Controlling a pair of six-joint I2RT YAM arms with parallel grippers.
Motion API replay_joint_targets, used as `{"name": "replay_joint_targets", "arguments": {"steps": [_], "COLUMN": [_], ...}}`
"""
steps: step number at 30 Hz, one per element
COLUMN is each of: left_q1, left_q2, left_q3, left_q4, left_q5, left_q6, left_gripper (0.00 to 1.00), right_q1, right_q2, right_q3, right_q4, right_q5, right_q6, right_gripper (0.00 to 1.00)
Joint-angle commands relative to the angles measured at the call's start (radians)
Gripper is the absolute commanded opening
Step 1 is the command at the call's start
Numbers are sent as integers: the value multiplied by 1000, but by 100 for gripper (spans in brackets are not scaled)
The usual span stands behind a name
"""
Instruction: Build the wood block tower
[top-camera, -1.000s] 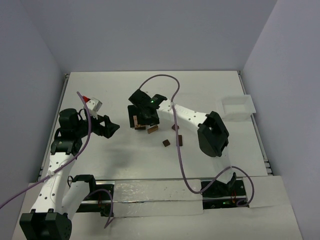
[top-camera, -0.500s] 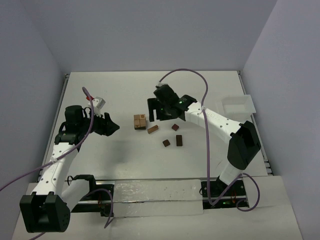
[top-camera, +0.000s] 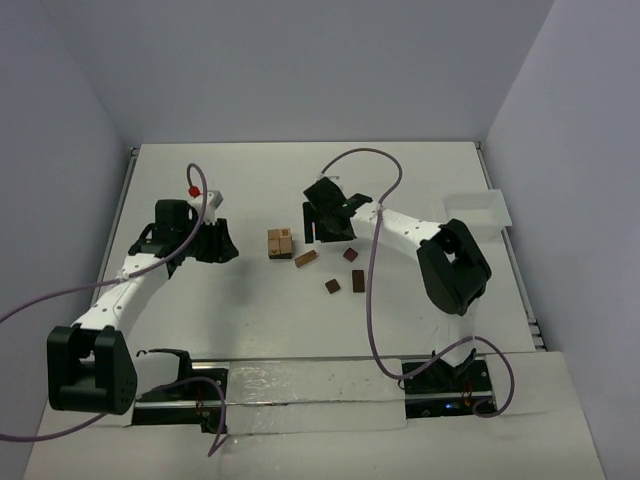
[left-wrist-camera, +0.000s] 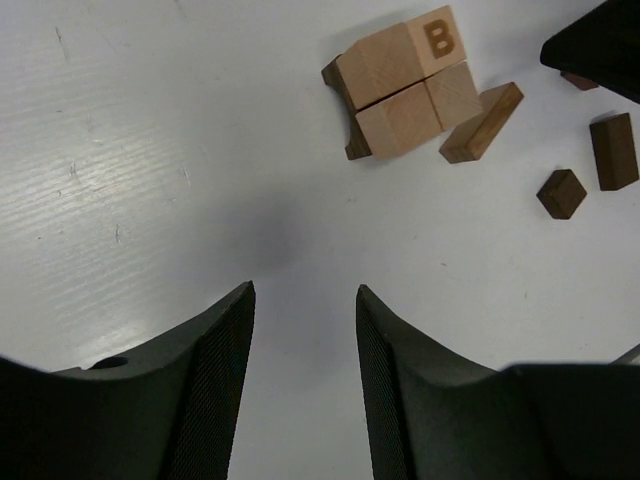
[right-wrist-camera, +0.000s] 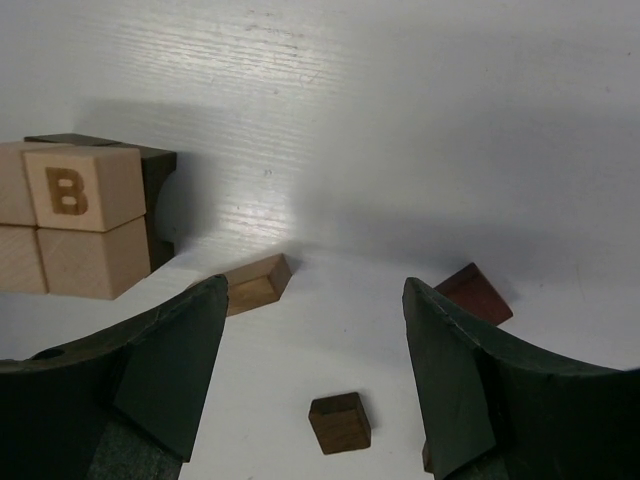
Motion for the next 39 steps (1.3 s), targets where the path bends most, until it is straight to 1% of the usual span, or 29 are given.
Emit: {"name": "replay_joint_targets", "arguments": {"steps": [1, 6, 12, 17, 23, 29, 39], "left_q1": [-7, -18, -42, -45, -47, -49, -49], "left_q2": [78, 172, 302, 363, 396, 421, 438], "left_q3": [70, 116, 156, 178, 169, 172, 173], "left_q4": [3, 2, 10, 20, 41, 46, 48], "left_q5": [-13, 23, 51, 64, 78, 86, 97], "left_q6": [-31, -54, -85, -93, -107, -109, -105], "left_gripper": [51, 51, 50, 50, 51, 51, 51], "right_q1": [7, 8, 12, 21, 25, 35, 39], "right_q2": [46, 82, 143, 165, 174, 176, 175], "right_q3": [32, 29, 69, 80, 87, 92, 94], "right_q4": [39, 62, 51, 56, 64, 58, 48], "right_q5": [-3, -35, -79, -98, -124, -133, -134], "right_q6": [54, 84, 108, 120, 123, 130, 134], "right_gripper": [77, 77, 78, 78, 79, 87, 89]}}
